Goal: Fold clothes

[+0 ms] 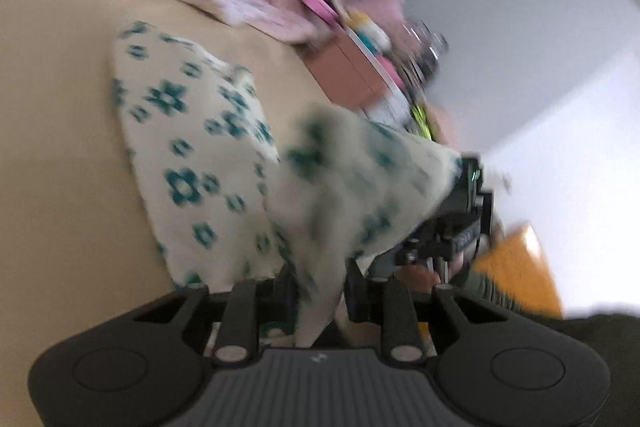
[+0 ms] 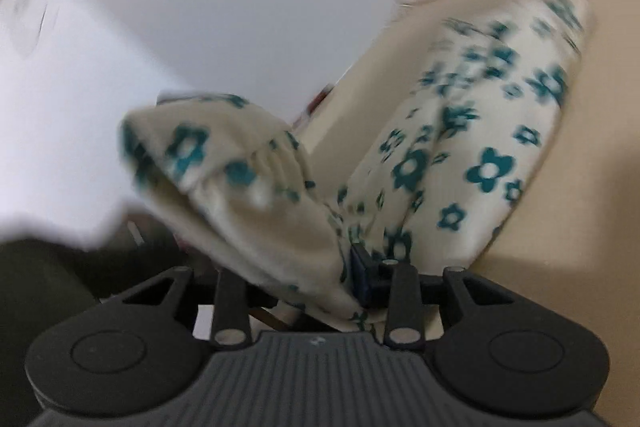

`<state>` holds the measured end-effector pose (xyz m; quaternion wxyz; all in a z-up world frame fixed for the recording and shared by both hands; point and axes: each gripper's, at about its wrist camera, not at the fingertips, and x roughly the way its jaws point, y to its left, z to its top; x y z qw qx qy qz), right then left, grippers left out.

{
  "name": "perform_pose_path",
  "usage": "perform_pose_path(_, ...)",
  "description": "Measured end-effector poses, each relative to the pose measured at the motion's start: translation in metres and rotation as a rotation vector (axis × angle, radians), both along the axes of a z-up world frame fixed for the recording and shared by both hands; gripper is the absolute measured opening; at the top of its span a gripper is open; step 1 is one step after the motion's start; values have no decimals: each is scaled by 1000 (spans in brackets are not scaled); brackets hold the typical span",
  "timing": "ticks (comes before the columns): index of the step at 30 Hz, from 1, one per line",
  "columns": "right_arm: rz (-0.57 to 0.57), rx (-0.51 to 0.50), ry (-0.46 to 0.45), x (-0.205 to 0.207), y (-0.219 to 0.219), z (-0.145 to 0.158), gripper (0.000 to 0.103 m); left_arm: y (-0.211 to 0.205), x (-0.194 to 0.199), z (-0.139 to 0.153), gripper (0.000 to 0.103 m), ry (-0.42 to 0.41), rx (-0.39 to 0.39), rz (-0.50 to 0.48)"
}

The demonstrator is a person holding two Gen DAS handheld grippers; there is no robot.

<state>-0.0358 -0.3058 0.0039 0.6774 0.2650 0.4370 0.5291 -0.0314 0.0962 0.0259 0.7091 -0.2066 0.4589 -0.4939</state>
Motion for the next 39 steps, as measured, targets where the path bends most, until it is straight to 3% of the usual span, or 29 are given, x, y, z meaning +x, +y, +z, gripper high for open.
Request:
perform_pose_path(4, -117, 18, 130, 22, -6, -9, 34, -7, 16, 1, 22, 7, 47, 76)
perform_pose_path(9, -147, -51, 88, 7, 1, -6, 32, -10, 13, -3, 24, 11, 73, 67)
perform_pose_path(10, -150, -67, 69, 4, 1, -4, 32, -10, 12, -2, 30, -12, 84, 76)
perform_pose_path(12, -171, -109, 20, -2, -1, 3, 50, -10, 12, 0, 48, -47, 116, 109)
perform_pose_path(13, -185, -122, 0, -3, -2, 6, 65, -9, 13, 1, 53, -52, 128, 125)
perform_pose_path(14, -205, -123, -16, -3, -3, 10, 70, -7, 16, 2, 53, -53, 130, 142)
perform_pose_path(19, -348, -144, -45, -7, -15, 23, 71, -10, 29, 6, 51, -31, 100, 203)
perform_pose_path(21, -397, -116, -20, -4, -21, 15, 59, -15, 31, 1, 35, -21, 110, 237)
perform_pose_path(23, -433, -100, -6, -3, -21, 8, 14, -15, 28, -1, 20, -18, 92, 256)
perform_pose_path(27, -432, -80, -53, -21, -18, 14, 10, -6, 6, 11, 17, -39, 68, 292)
perform_pose_path(29, -422, -76, -57, -27, -17, 18, 10, -6, -1, 8, 17, -33, 93, 298)
perform_pose_path(33, -420, -189, -44, -23, -6, 1, 10, -12, -1, -14, 18, -25, 137, 293)
perform_pose_path(36, -417, -226, -72, -25, -3, -3, 12, -8, -5, -8, 28, -74, 136, 302)
perform_pose_path(37, -420, -250, -103, -28, -2, 3, 20, -4, -9, 1, 42, -128, 145, 328)
perform_pose_path(38, -431, -276, -137, -31, -2, 11, 37, 0, -12, 10, 50, -182, 155, 354)
perform_pose_path(39, -441, -302, -172, -33, -2, 19, 46, 3, -16, 19, 52, -236, 164, 380)
